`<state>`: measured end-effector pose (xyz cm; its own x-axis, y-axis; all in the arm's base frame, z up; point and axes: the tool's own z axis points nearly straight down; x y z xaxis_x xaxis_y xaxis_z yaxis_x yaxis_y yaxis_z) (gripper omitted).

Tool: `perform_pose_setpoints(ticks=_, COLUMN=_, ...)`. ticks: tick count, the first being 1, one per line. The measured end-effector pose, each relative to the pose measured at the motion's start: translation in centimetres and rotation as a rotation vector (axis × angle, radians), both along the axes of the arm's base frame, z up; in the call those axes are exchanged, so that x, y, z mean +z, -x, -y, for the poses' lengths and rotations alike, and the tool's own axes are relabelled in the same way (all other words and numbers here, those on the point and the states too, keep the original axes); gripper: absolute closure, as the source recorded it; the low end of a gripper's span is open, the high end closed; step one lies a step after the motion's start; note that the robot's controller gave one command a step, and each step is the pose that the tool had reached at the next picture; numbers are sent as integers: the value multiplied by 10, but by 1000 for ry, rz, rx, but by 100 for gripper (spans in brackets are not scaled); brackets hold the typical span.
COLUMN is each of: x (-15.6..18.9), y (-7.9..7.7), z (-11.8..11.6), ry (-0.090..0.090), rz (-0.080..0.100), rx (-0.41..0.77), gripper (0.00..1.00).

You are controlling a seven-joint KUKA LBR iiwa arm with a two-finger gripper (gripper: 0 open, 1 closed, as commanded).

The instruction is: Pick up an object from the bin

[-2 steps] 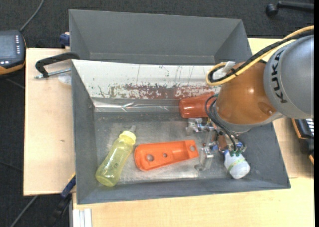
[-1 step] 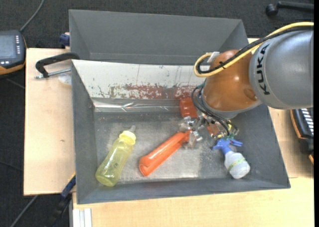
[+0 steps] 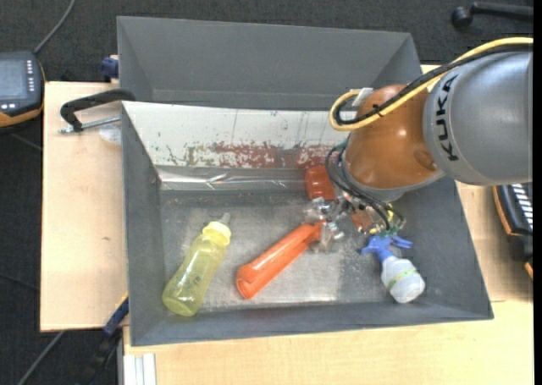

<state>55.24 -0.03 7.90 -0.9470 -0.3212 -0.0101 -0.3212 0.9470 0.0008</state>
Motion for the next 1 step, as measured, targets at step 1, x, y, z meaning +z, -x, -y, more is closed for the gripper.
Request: perform_pose_setpoints(ticks=1, x=151, y=28, z=4, ry=-1, rz=8, rx=24, gripper=100)
